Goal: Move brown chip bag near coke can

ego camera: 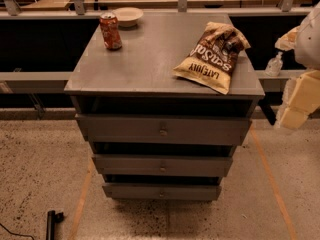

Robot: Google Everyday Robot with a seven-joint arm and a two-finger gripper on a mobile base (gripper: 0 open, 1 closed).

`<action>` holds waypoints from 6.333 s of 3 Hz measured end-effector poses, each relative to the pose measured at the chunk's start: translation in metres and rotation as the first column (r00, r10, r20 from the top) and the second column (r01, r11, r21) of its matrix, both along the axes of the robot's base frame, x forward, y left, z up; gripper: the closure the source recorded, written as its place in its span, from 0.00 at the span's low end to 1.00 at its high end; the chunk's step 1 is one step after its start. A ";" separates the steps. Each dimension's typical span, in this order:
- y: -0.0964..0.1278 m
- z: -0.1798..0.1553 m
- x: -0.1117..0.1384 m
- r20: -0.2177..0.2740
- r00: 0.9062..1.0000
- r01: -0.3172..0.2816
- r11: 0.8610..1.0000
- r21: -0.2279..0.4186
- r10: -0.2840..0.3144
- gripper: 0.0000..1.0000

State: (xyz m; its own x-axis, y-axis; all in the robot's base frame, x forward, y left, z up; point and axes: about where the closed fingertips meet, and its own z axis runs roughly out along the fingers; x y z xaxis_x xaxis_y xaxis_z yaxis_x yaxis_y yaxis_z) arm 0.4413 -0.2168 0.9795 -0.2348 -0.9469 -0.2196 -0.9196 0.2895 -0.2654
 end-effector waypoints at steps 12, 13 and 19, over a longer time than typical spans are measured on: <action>0.115 -0.135 0.269 0.086 0.934 0.201 0.709 0.676 -0.347 0.72; 0.115 -0.135 0.269 0.086 0.934 0.201 0.709 0.676 -0.347 0.95; 0.304 -0.073 0.310 0.231 0.973 -0.167 0.625 0.763 -0.023 0.60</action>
Offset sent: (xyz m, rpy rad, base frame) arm 0.1437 -0.0192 -0.0320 0.6964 -0.2652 -0.2120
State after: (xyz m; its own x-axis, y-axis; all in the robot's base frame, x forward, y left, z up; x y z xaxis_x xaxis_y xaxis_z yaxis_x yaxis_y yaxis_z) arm 0.7508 0.0874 0.9061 -0.0347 -0.4148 -0.9093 -0.8998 0.4090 -0.1522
